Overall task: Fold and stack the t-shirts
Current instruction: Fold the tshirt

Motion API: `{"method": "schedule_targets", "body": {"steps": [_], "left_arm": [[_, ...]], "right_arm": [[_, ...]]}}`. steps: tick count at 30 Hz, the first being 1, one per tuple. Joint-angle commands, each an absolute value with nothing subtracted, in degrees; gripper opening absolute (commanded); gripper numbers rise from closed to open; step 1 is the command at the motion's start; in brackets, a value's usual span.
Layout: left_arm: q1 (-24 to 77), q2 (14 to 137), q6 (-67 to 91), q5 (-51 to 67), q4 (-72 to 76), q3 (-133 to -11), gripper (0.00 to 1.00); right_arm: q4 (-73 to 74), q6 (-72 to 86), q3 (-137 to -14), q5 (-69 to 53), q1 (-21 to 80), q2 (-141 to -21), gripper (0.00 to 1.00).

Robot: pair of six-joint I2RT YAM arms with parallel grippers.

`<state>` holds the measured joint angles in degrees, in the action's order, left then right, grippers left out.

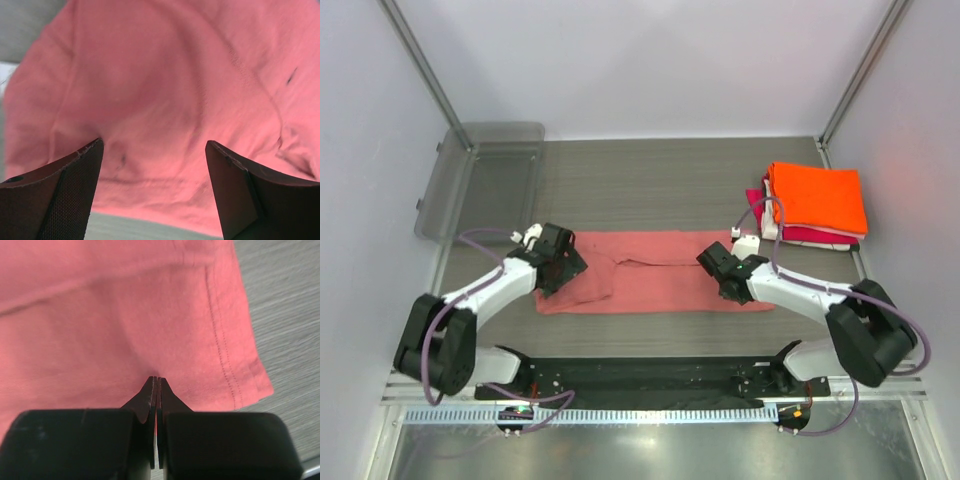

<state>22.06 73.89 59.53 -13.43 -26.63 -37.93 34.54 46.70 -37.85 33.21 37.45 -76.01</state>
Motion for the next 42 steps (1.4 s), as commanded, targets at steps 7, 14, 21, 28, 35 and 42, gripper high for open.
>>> {"method": "schedule_targets", "body": {"steps": [7, 14, 21, 28, 35, 42], "left_arm": [[22.9, 92.7, 58.8, -12.8, -20.8, -48.4, 0.83], [25.0, 109.7, 52.7, -9.8, -22.8, -64.2, 0.81], [27.0, 130.2, 44.9, -6.8, -33.3, -97.6, 0.81], [27.1, 152.2, 38.4, 3.2, -42.6, -138.7, 0.81], [23.7, 149.5, 38.4, 9.5, -31.7, -137.0, 0.83], [23.1, 131.9, 31.7, 6.2, -23.3, -121.6, 1.00]], "right_arm": [[33.4, 51.2, -37.8, 31.4, 40.9, -84.2, 0.01], [34.7, 56.0, -40.0, 27.0, 55.2, -85.2, 0.01], [26.5, 55.9, -56.2, 22.6, 69.9, -98.7, 0.01], [17.1, 45.2, -70.1, 17.0, 71.2, -102.8, 0.02], [15.3, 39.3, -60.7, 8.3, 57.4, -85.7, 0.29], [13.6, 33.8, -54.1, -1.8, 38.2, -78.3, 0.52]]}}
